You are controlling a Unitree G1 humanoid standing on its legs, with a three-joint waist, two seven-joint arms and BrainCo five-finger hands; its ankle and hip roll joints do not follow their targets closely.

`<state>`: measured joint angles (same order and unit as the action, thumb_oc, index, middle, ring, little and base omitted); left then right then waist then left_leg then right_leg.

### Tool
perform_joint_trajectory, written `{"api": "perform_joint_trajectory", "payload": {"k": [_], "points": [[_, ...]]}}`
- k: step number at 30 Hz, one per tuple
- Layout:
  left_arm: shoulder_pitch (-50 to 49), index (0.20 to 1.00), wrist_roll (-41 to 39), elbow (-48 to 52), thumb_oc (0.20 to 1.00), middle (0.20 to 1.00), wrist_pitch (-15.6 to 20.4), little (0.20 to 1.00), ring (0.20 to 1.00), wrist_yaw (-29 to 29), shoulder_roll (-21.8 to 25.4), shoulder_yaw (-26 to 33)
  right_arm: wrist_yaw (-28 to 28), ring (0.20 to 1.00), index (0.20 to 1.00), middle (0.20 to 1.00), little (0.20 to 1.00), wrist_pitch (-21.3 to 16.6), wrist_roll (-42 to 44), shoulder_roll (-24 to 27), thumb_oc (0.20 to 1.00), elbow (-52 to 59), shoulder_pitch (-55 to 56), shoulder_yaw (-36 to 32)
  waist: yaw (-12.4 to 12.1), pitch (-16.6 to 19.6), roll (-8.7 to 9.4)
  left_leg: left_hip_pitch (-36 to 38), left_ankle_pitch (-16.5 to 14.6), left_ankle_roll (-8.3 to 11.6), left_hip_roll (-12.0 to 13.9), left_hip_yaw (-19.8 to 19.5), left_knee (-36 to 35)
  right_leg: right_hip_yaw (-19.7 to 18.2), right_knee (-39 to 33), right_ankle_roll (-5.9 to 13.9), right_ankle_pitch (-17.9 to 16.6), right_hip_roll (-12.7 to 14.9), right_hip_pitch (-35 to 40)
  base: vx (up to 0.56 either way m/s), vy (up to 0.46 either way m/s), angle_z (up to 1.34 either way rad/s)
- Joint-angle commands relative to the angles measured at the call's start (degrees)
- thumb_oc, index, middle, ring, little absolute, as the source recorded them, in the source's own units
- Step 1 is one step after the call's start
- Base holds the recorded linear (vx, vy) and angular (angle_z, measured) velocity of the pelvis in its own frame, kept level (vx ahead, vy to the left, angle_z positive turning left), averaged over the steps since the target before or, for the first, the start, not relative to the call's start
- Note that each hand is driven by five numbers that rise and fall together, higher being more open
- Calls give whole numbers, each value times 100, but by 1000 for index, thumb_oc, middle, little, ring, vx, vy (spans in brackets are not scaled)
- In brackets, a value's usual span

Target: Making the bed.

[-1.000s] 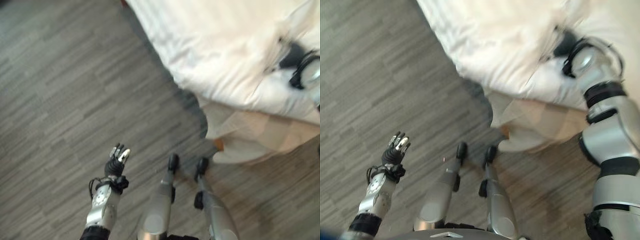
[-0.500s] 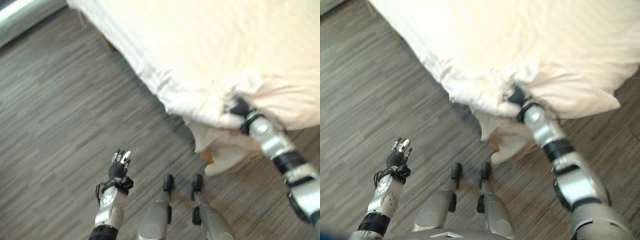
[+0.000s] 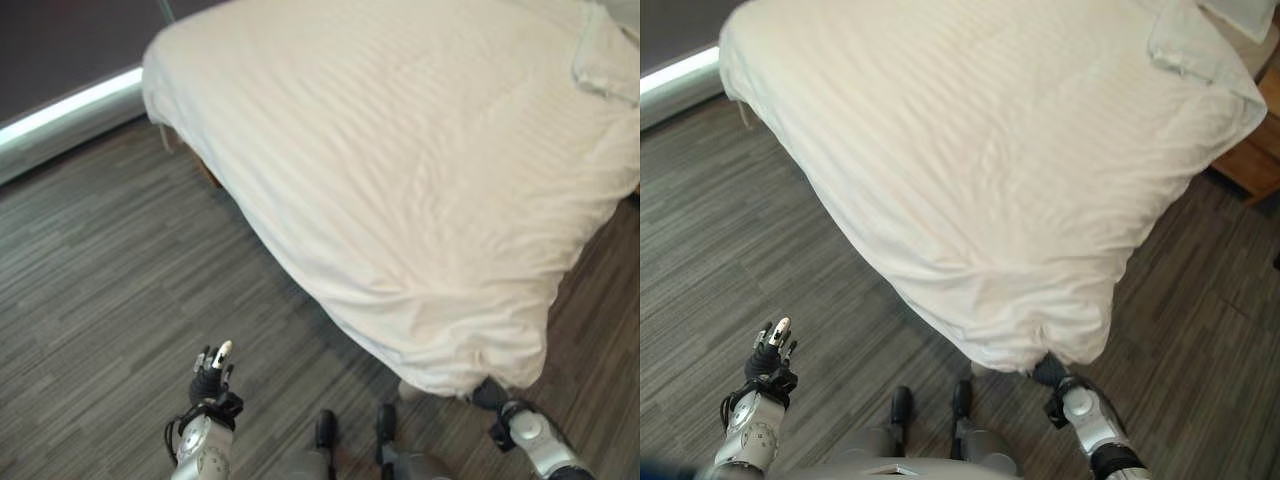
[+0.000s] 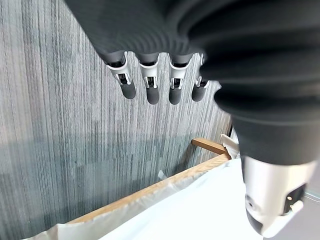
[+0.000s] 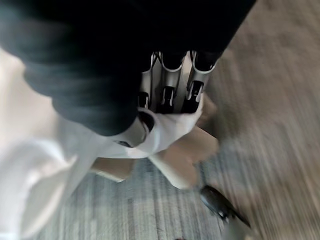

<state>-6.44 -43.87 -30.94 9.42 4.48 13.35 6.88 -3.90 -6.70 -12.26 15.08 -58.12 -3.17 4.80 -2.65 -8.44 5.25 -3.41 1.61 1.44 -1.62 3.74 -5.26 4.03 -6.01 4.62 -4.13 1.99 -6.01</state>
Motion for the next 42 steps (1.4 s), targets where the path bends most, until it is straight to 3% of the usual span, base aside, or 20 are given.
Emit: {"api": "perform_joint_trajectory", "payload": {"k": [1,4,8,12,13,14,15,16,17,18,19,21,22,23,29,37,42], "points": [[422,1000,97,-12,1000,1000,167,1000,1000,-88,71,125,-48,1000,1000,1000,1000,964,-16,632,1000,-1579,1005,586,92,-291,28,47,-93,31,79,-193,26,-12,101,499,-253,520,-37,50,38,-3],[479,1000,175,-138,1000,1000,99,1000,1000,-154,69,31,-216,1000,1000,1000,1000,1083,531,557,1000,-2147,1032,198,141,-140,-13,181,-153,18,79,-138,26,-38,101,508,-230,531,80,43,37,-2],[508,1000,178,-206,1000,1000,36,1000,1000,-281,150,92,-426,1000,1000,1000,1000,1200,942,837,1000,-2602,1211,-297,270,31,-5,272,-212,25,91,-52,26,-95,101,518,-222,501,121,36,12,-10],[410,1000,292,-106,1000,1000,35,1000,1000,-299,287,157,32,1000,1000,1000,1000,1219,1410,2063,1000,-2993,1199,-1483,362,113,-29,344,-268,31,95,22,26,-137,101,551,-229,508,155,12,-4,-34],[371,1000,303,-86,1000,1000,69,1000,1000,-230,265,139,478,1000,1000,1000,1000,1095,1442,2497,1000,-2739,1045,-1722,375,109,-51,355,-278,34,95,53,26,-165,101,561,-239,512,150,-2,3,-39],[371,1000,303,-86,1000,1000,69,1000,1000,-230,265,138,478,1000,1000,1000,1000,1095,1442,2498,1000,-2738,1045,-1723,374,108,-51,356,-278,34,95,53,26,-166,101,561,-239,512,151,-10,17,-29],[298,1000,315,26,1000,1000,169,1000,1000,-51,211,228,843,1000,1000,1000,1000,799,1910,2572,1000,-1051,1029,-2024,462,73,-80,383,-296,32,98,113,26,-236,101,583,-243,492,149,0,0,0],[298,1000,274,45,1000,1000,228,1000,1000,17,177,285,964,865,865,865,865,658,2291,2482,865,-237,1079,-2218,512,68,-83,379,-297,33,103,156,26,-272,101,591,-253,484,122,0,0,0],[301,1000,201,30,1000,1000,289,1000,1000,70,142,300,992,200,200,200,200,388,3213,2312,200,358,982,-2477,553,64,-91,378,-310,31,107,190,26,-316,101,598,-265,476,89,-23,4,-14],[306,1000,200,27,1000,1000,290,1000,1000,70,146,297,997,200,200,200,200,395,3215,2303,200,374,991,-2484,544,69,-81,360,-289,32,102,197,26,-324,101,595,-284,480,68,-18,-3,-32],[313,1000,149,-14,1000,1000,288,1000,1000,89,108,318,1084,200,200,200,200,167,3637,2155,200,717,900,-2572,555,68,-96,353,-290,32,101,228,26,-345,101,594,-291,467,43,-22,-23,-46],[281,1000,-55,-79,1000,1000,325,1000,1000,88,-24,310,971,200,200,200,200,-547,5165,1263,200,2204,647,-2598,553,19,-158,328,-238,33,105,265,26,-358,101,585,-333,463,-8,-30,-34,-28],[281,1000,-55,-82,1000,1000,324,1000,1000,87,-16,310,977,200,200,200,200,-544,5161,1252,200,2213,654,-2598,551,36,-159,336,-278,32,108,260,26,-357,101,593,-296,461,1,-18,-45,0],[235,1000,-42,-71,1000,1000,288,1000,1000,49,-59,224,710,200,200,200,200,-688,5498,837,200,3042,473,-2202,487,12,-244,302,-251,44,103,244,26,-319,101,580,-287,468,-33,16,-30,4],[91,1000,-36,28,1000,1000,239,1000,1000,-109,-36,106,235,200,200,200,200,-508,5741,571,200,3931,302,-1354,353,-73,-376,208,-157,79,97,182,26,-232,101,536,-289,495,-76,-18,-42,4],[52,1000,-51,-45,1000,1000,267,1000,1000,-219,-15,-17,230,200,200,200,200,-372,5702,639,200,3453,-361,-851,175,-213,-595,27,-50,133,102,66,26,-110,101,494,-267,517,-167,-22,-50,9],[260,1000,-119,-141,1000,1000,302,1000,1000,-228,-16,-368,540,200,200,200,200,-367,5735,788,200,2231,-1276,-712,30,-426,-781,-250,67,193,95,-7,26,-62,101,482,-307,524,-408,-60,-50,9]]}}
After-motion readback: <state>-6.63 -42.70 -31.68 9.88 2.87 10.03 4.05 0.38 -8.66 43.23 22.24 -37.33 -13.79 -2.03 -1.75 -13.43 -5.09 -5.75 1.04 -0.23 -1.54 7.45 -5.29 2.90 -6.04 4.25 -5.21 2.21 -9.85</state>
